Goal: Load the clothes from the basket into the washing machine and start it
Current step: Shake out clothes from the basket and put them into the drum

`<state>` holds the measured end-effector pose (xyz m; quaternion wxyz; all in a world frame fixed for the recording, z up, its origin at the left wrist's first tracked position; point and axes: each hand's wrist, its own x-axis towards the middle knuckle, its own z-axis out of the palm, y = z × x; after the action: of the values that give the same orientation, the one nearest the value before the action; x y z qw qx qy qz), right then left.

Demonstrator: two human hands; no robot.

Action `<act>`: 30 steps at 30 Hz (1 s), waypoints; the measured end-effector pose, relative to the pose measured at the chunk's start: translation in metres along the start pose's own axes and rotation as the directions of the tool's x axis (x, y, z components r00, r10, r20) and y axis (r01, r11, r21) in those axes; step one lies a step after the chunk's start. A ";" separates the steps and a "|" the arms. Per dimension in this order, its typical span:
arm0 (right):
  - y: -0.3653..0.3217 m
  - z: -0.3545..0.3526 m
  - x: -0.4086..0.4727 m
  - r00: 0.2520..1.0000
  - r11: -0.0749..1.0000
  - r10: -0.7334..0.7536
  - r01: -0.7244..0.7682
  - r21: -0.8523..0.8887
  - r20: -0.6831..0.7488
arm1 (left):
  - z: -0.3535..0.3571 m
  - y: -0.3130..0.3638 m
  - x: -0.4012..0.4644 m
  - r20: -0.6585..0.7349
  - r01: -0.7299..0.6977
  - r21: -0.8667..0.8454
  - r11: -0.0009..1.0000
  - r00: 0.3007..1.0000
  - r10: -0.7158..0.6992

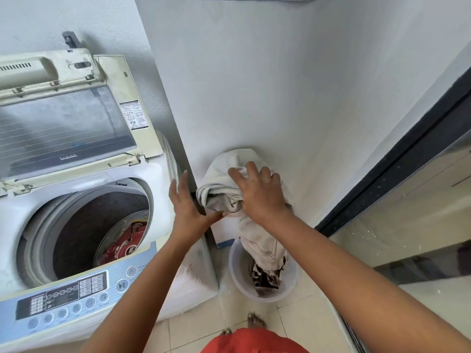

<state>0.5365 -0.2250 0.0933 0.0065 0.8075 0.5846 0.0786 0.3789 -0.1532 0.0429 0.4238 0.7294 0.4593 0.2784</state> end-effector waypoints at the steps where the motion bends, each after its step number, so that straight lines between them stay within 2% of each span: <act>1: -0.003 -0.001 0.000 0.998 0.999 -0.009 0.006 -0.036 -0.069 | 0.001 0.000 0.002 -0.026 -0.134 0.144 0.980 0.990 0.139; 3: -0.010 -0.004 0.001 0.974 0.993 -0.091 0.073 -0.094 -0.209 | 0.008 0.001 0.003 -0.030 -0.264 0.302 0.916 0.958 0.286; 7: -0.018 -0.018 0.006 0.915 0.966 -0.220 0.157 -0.206 -0.337 | 0.029 0.020 -0.006 -0.138 -0.277 0.231 0.933 0.939 0.314; 10: -0.024 -0.029 0.008 0.875 0.980 -0.177 0.115 -0.161 -0.451 | 0.039 0.042 -0.012 -0.250 -0.109 0.178 0.978 0.956 0.152; 12: -0.031 -0.042 0.006 0.865 0.992 -0.128 0.111 -0.065 -0.485 | 0.044 0.046 -0.006 -0.267 -0.009 0.131 0.991 0.963 0.044; 14: -0.040 -0.053 0.000 0.890 0.984 -0.102 0.157 0.088 -0.444 | 0.043 0.045 0.002 -0.216 -0.049 -0.127 0.991 0.976 0.021; 16: -0.042 -0.061 -0.001 0.910 0.912 -0.151 0.279 0.300 -0.387 | 0.039 0.040 0.008 -0.226 -0.040 -0.444 0.895 0.972 -0.069; 17: -0.038 -0.064 -0.002 0.916 0.870 -0.171 0.313 0.381 -0.362 | 0.037 0.036 0.007 -0.232 0.006 -0.525 0.851 0.961 -0.150; 19: -0.025 -0.066 -0.004 0.928 0.857 -0.156 0.297 0.420 -0.338 | 0.034 0.032 -0.001 -0.227 0.076 -0.573 0.816 0.942 -0.247; 22: -0.001 -0.055 -0.010 0.978 0.871 -0.029 0.126 0.476 -0.206 | 0.036 0.020 -0.007 -0.171 0.186 -0.647 0.739 0.910 -0.379; 24: 0.014 -0.045 -0.014 0.996 0.825 0.076 -0.031 0.564 -0.057 | 0.034 0.016 -0.004 -0.120 0.216 -0.721 0.659 0.897 -0.426; 27: 0.032 -0.029 -0.014 0.978 0.731 0.176 -0.205 0.650 0.111 | 0.035 0.014 -0.001 -0.041 0.240 -0.821 0.519 0.881 -0.472; 30: 0.040 -0.016 -0.011 0.954 0.633 0.247 -0.291 0.717 0.169 | 0.040 0.015 -0.002 0.048 0.270 -0.846 0.460 0.897 -0.439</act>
<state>0.5689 -0.2494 0.1119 -0.3140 0.8213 0.4390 -0.1849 0.4163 -0.1729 0.0368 0.7246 0.2975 0.4477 0.4313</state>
